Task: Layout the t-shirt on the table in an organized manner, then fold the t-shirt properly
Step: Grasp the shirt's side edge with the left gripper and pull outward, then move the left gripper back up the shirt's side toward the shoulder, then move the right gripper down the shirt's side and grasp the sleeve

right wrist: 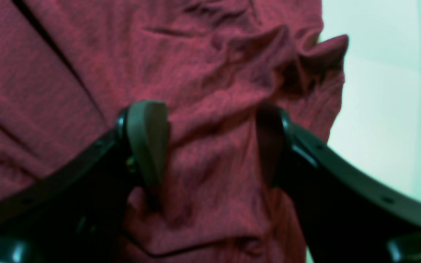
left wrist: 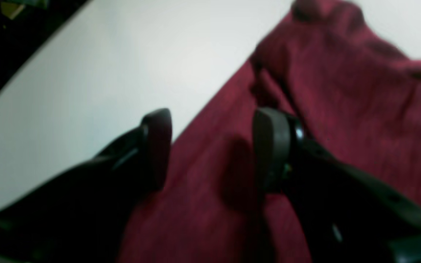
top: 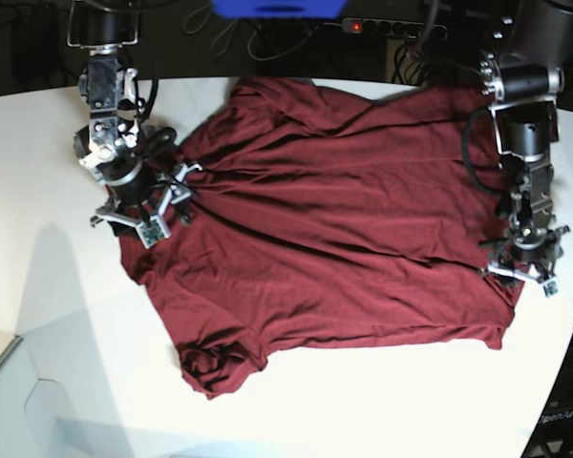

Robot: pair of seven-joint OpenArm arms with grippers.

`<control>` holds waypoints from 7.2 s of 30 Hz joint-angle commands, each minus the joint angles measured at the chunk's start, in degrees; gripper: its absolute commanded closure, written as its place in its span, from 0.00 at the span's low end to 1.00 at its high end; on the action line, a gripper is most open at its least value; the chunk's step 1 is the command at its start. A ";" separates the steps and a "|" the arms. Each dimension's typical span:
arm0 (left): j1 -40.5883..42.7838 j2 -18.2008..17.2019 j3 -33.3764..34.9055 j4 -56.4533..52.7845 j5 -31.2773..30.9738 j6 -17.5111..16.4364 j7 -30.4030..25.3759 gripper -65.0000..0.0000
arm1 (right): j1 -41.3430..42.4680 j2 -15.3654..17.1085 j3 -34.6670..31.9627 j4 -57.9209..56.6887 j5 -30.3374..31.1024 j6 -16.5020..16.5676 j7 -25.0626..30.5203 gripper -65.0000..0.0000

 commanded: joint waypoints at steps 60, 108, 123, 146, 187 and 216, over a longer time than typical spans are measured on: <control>-0.69 2.99 -0.12 3.48 -0.03 -0.12 -1.68 0.59 | 0.81 0.26 0.10 0.81 0.54 -0.26 1.45 0.41; 13.55 2.81 -9.17 23.52 -0.03 0.05 -1.42 1.00 | 0.81 0.26 0.10 0.81 0.54 -0.26 1.45 0.41; 15.40 2.63 -9.44 22.29 0.05 -0.03 1.84 0.98 | 0.81 0.26 0.10 1.08 0.54 -0.26 1.45 0.41; 14.87 5.27 -15.06 36.53 -0.03 -0.03 7.29 0.78 | 25.16 1.49 0.10 -25.82 0.54 -0.26 -1.36 0.41; 11.53 3.51 -3.02 16.93 -0.03 0.05 6.76 0.78 | 13.12 1.76 -6.67 -10.18 0.54 -0.26 -1.80 0.41; 10.04 6.41 -3.02 22.20 0.05 0.05 6.85 0.78 | 16.20 1.76 -6.58 -1.91 0.45 -0.17 -7.25 0.41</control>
